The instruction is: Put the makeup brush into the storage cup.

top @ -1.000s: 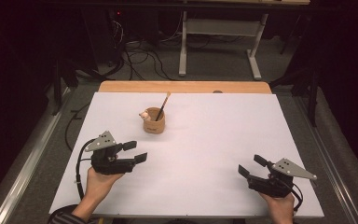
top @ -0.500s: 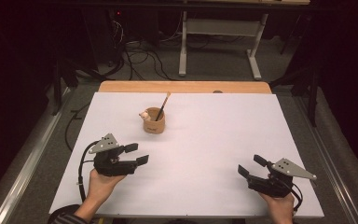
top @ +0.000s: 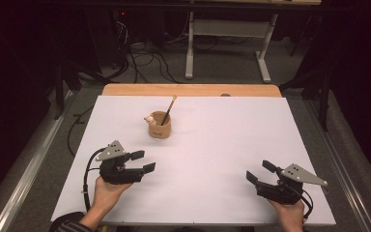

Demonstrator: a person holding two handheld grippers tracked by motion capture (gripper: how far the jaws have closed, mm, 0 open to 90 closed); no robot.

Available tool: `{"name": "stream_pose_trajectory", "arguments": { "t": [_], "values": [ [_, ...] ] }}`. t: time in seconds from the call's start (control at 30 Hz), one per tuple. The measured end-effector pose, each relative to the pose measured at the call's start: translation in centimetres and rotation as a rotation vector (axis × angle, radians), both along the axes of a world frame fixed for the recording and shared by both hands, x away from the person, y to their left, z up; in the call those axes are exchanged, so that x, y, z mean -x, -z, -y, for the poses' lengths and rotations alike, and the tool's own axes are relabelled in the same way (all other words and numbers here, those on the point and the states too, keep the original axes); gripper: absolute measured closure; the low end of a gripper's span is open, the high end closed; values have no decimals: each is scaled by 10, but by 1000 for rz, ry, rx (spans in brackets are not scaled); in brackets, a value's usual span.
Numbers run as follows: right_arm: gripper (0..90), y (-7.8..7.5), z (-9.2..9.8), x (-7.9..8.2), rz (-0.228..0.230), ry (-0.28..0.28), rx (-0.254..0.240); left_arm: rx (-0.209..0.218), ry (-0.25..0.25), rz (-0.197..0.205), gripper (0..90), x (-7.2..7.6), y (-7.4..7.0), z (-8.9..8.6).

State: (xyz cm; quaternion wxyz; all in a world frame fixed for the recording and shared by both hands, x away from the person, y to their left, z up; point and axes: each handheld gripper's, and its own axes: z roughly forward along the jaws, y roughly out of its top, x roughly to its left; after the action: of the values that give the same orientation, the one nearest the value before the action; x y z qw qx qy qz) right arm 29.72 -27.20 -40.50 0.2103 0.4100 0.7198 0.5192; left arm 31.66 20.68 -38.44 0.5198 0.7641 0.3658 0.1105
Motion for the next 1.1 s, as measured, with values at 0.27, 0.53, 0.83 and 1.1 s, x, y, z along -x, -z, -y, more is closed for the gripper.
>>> {"name": "stream_pose_trajectory", "arguments": {
  "t": [0.27, 0.53, 0.83, 1.1],
  "values": [
    [252, 0, 0, 0, 3, -1, 3, -4, -14, 9, 346, 0, 4, 1],
    [252, 0, -1, -1, -3, -1, 3, -5, -22, 9, 346, 0, 7, 2],
    [252, 1, -1, -1, -7, 0, 3, -19, -20, 7, 346, -3, 11, 5],
    [252, 1, -1, -1, -10, 1, 5, -19, -21, -4, 345, -4, 14, 5]
  ]
}}
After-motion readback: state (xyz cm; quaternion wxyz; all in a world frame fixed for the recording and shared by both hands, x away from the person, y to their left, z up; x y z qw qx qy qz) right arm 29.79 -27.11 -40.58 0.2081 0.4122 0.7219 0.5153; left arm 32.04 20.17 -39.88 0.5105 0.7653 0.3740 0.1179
